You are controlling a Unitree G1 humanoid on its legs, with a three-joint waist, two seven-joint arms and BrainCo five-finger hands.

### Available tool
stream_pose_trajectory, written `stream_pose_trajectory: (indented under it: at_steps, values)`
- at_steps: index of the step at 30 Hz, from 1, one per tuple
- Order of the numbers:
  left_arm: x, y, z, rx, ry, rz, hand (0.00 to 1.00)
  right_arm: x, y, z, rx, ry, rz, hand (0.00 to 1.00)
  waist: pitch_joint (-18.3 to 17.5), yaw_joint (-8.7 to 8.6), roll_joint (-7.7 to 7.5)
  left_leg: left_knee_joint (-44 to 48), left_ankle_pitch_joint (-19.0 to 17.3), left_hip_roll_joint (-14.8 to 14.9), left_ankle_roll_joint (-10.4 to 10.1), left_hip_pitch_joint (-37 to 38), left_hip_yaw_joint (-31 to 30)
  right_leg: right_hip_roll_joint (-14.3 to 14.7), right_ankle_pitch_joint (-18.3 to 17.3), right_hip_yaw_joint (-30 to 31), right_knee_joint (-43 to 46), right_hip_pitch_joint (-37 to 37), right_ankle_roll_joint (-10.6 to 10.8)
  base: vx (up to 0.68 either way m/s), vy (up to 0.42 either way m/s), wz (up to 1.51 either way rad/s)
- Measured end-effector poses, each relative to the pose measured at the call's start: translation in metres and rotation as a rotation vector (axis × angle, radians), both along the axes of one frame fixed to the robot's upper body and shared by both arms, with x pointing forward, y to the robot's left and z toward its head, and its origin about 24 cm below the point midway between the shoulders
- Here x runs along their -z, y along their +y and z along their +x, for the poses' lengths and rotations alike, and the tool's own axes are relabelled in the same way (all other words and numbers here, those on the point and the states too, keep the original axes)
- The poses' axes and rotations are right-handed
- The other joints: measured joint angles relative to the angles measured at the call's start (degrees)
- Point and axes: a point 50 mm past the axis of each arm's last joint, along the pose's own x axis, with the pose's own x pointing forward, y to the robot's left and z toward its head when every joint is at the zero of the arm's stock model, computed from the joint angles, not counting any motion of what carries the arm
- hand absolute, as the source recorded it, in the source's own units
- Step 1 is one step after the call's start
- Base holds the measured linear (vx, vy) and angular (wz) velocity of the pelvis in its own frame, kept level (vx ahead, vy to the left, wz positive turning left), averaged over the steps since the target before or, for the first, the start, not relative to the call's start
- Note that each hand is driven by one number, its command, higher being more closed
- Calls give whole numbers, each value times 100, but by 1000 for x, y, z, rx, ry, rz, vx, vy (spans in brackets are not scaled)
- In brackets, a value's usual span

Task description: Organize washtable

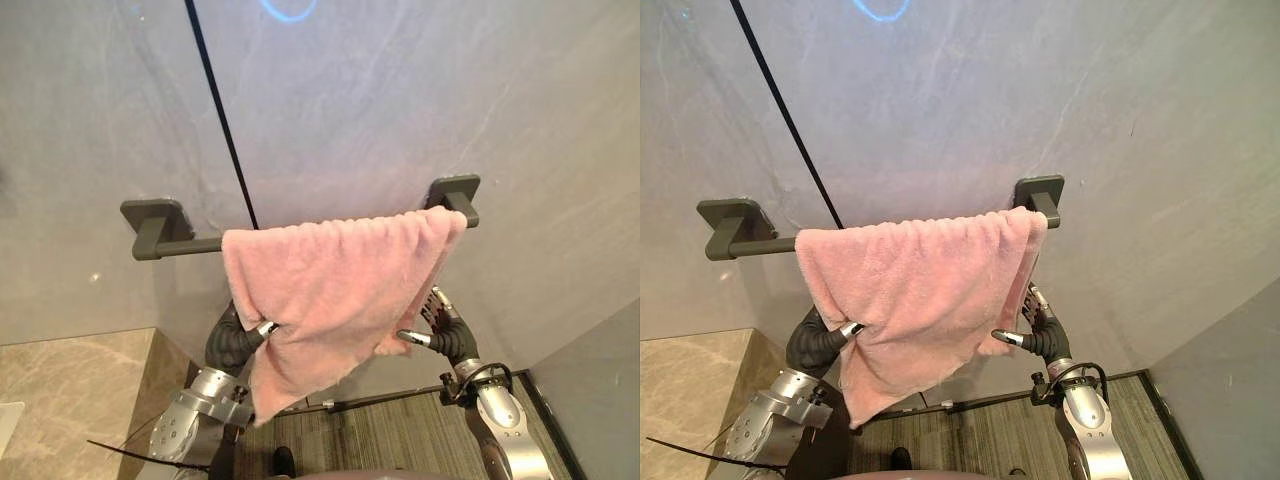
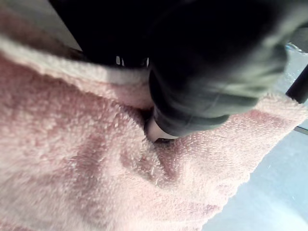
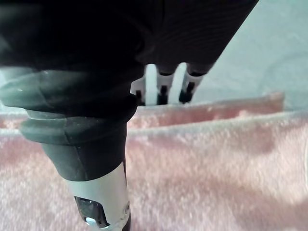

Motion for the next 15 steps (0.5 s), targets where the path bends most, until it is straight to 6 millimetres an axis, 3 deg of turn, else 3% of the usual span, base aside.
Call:
stream_pose_trajectory:
  at_steps: [15]
  values:
    - [-5,18,3,-262,-45,40,100,-15,1,7,40,-74,38,100,2,4,1,0,0,0,0,7,-1,0,1,-2,0,9,-1,0,0,0]
